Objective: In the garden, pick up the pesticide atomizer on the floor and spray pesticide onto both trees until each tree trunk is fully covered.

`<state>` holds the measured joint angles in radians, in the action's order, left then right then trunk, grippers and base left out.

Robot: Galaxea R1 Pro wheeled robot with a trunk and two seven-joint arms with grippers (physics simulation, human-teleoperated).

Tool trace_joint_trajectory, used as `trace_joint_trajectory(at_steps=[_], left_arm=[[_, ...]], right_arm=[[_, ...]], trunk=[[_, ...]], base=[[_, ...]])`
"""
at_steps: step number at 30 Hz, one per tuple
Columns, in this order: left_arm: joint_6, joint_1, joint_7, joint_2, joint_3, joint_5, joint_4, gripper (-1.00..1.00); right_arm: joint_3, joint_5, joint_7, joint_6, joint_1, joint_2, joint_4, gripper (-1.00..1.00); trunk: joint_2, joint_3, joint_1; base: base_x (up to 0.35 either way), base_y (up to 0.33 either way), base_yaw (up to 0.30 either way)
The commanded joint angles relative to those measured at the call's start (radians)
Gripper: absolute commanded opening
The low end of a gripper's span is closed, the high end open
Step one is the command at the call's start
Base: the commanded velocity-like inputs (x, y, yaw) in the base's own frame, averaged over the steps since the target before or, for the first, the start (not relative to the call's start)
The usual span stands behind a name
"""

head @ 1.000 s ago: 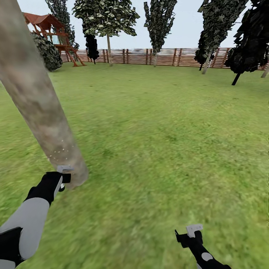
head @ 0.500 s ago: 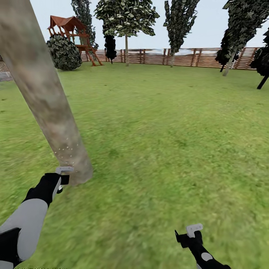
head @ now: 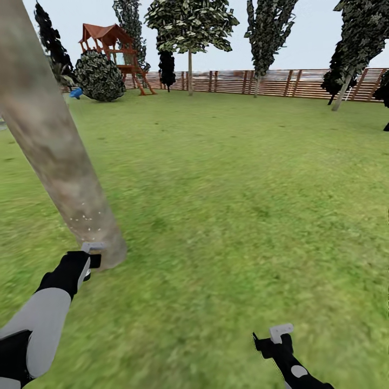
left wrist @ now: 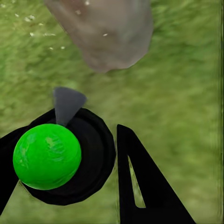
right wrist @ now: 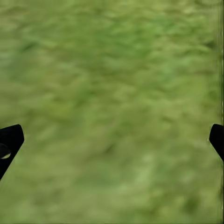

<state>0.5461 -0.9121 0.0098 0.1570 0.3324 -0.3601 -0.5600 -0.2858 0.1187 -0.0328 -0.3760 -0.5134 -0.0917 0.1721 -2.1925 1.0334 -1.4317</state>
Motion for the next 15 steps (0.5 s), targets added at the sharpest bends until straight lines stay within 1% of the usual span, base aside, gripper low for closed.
trace_joint_trajectory(at_steps=[1,9,11,13,14,15], left_arm=[[0.005,-0.001,0.001,0.0,0.002,0.0,-0.001,-1.0],[0.005,-0.001,0.002,-0.001,0.004,0.001,0.0,-1.0],[0.005,0.003,0.011,0.0,0.006,0.001,0.0,-1.0],[0.004,0.025,0.034,0.005,0.01,0.002,0.0,-1.0],[0.003,0.052,0.056,0.01,0.013,0.003,-0.002,-1.0],[0.0,0.072,0.064,0.016,0.015,0.004,-0.004,-1.0]], right_arm=[[-0.009,0.01,-0.003,-0.002,0.0,0.0,0.0,1.0],[-0.009,0.01,-0.003,-0.002,0.0,-0.001,0.0,1.0],[-0.009,0.01,-0.003,-0.002,0.0,0.0,0.0,1.0],[-0.009,0.01,-0.003,-0.002,0.0,-0.001,0.0,1.0],[-0.009,0.01,-0.003,-0.002,0.0,-0.001,0.0,1.0],[-0.009,0.01,-0.003,-0.002,0.0,-0.001,0.0,1.0]], trunk=[[0.0,0.001,0.0],[0.0,0.001,0.0],[0.0,0.001,0.0],[0.0,0.001,0.0],[0.0,0.001,0.0],[0.0,0.001,0.0]], base=[[0.142,-0.273,0.0],[0.142,-0.273,0.0],[0.142,-0.273,0.035],[0.142,-0.273,0.169],[0.142,-0.273,0.241],[0.142,-0.273,0.258]])
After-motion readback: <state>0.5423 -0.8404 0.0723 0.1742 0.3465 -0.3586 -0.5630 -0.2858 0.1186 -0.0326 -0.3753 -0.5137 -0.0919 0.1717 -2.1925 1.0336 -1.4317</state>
